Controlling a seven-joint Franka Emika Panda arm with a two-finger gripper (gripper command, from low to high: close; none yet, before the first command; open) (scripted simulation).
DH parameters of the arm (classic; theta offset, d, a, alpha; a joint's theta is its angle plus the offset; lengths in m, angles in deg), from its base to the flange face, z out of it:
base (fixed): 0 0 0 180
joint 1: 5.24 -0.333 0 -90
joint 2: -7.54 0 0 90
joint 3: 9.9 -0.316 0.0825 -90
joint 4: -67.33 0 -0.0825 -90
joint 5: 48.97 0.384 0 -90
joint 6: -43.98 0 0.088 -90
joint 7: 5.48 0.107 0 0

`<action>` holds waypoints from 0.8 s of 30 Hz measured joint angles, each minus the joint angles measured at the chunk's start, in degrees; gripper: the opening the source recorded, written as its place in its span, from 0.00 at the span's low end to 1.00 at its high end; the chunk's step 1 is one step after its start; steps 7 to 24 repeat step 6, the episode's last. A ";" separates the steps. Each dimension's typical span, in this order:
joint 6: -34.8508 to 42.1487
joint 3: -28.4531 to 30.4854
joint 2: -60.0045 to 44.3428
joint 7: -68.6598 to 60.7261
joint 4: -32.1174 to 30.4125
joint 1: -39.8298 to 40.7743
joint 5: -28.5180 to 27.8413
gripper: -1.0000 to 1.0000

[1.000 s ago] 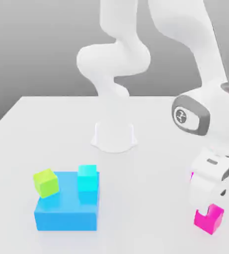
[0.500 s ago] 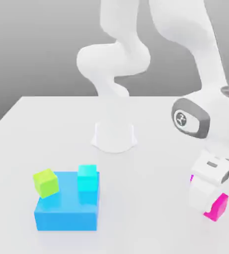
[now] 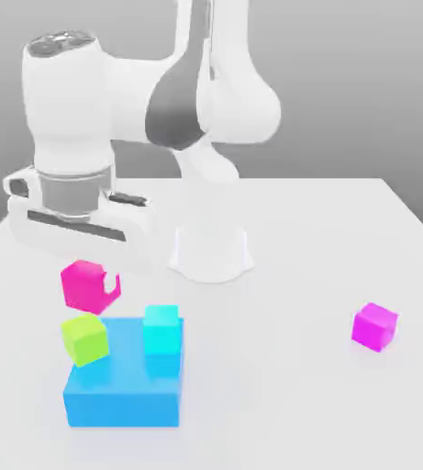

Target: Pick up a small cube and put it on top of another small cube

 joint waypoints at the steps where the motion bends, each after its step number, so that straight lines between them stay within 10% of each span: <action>1: -2.14 0.25 -1.71 -0.23 -0.44 0.05 0.43 0.00; 2: -4.43 0.42 -3.60 -0.47 -0.85 0.02 0.82 0.00; 3: -6.55 0.55 -5.37 -0.76 -1.22 -0.04 1.22 1.00; 24: -6.55 0.55 -5.37 -0.76 -1.22 -0.04 1.22 1.00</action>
